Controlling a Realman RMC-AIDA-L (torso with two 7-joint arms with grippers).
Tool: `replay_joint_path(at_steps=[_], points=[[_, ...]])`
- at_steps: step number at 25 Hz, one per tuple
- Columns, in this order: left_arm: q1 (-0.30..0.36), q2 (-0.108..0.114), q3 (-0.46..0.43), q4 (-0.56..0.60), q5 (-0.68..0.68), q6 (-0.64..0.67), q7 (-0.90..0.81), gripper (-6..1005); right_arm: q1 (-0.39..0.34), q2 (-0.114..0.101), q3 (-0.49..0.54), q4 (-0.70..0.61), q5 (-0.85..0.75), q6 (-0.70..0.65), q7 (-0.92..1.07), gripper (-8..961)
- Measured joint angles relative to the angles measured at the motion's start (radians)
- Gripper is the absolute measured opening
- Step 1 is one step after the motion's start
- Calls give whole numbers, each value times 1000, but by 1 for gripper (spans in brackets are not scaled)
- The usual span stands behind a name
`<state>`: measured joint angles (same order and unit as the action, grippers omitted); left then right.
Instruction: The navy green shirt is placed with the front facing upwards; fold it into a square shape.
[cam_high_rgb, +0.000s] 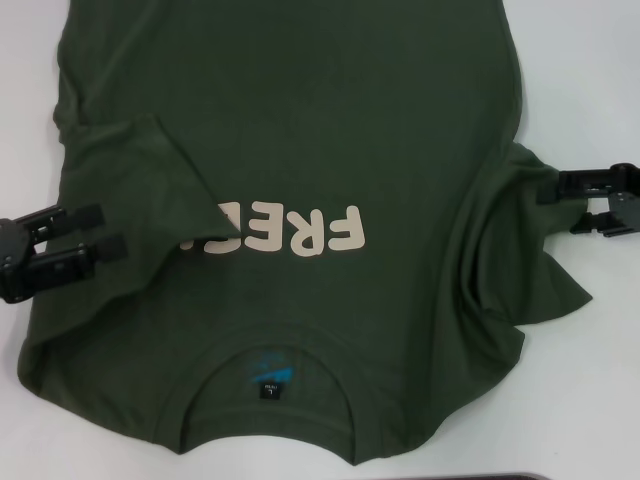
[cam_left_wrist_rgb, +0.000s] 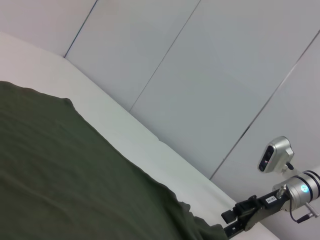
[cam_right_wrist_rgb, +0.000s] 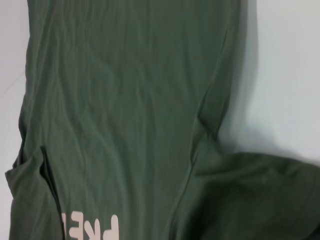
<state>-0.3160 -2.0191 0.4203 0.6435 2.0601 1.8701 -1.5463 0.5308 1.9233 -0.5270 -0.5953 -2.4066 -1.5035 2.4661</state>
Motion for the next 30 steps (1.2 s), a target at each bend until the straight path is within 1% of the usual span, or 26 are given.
replay_joint_path(at_steps=[12, 16, 22, 25, 28, 30], points=[[0, -3, 0, 1, 0, -3, 0, 841, 7, 6, 19, 27, 14, 10, -3, 944], [0, -8, 0, 4, 0, -3, -1, 841, 8, 7, 21, 27, 15, 18, 0, 945], [-1, -9, -3, 5, 0, 5, -5, 841, 9, 15, 14, 36, 14, 32, -1, 945], [-2, -9, -15, 5, 0, 5, -6, 841, 12, 16, 17, 43, 14, 29, -8, 896], [-5, -9, -22, 5, 0, 6, -6, 842, 12, 12, 22, 36, 17, 9, -11, 846], [-6, -9, -23, 5, 0, 7, -6, 842, 12, 9, 22, 31, 17, -2, -10, 750]])
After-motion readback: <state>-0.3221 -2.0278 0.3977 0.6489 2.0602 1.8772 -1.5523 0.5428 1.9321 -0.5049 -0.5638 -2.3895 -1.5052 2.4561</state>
